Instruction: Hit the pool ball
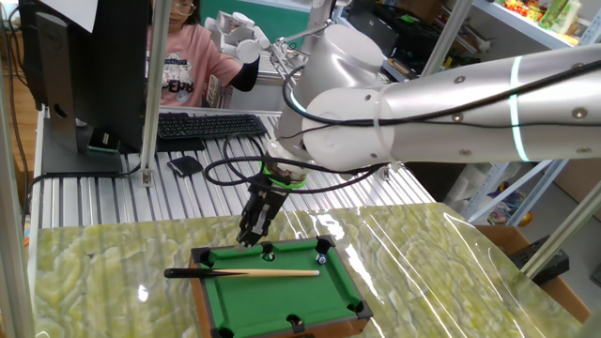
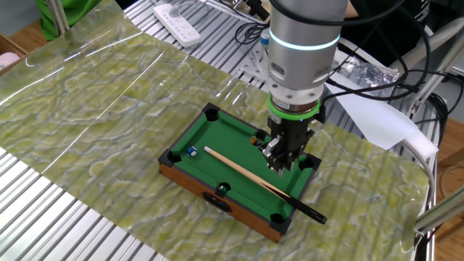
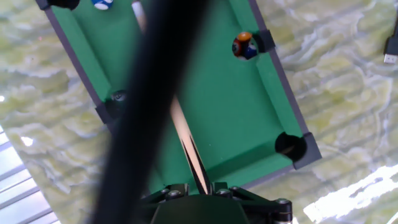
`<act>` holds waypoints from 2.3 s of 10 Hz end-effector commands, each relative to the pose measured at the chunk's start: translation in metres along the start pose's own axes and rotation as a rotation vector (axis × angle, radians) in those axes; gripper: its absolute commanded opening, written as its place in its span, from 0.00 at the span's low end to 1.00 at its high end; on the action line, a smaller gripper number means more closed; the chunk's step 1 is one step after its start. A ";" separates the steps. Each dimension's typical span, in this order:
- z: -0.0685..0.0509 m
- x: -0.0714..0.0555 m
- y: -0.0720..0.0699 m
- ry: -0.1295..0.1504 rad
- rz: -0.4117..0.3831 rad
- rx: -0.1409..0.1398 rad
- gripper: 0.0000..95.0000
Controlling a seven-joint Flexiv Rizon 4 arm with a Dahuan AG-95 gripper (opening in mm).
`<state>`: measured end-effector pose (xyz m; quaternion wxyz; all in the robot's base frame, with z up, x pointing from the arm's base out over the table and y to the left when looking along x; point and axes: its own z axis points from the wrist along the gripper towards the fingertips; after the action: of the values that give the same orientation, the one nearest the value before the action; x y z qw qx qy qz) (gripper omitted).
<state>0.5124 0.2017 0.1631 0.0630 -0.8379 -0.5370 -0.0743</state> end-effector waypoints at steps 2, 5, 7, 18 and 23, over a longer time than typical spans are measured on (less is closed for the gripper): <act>0.003 0.005 0.006 0.000 -0.010 -0.001 0.20; 0.005 0.010 0.013 -0.001 -0.011 0.002 0.20; 0.005 0.010 0.013 -0.003 -0.005 0.002 0.20; 0.003 0.026 0.041 0.016 -0.009 0.002 0.20; 0.004 0.028 0.044 -0.003 0.003 -0.001 0.20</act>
<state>0.5620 0.2084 0.1643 0.0605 -0.8333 -0.5444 -0.0746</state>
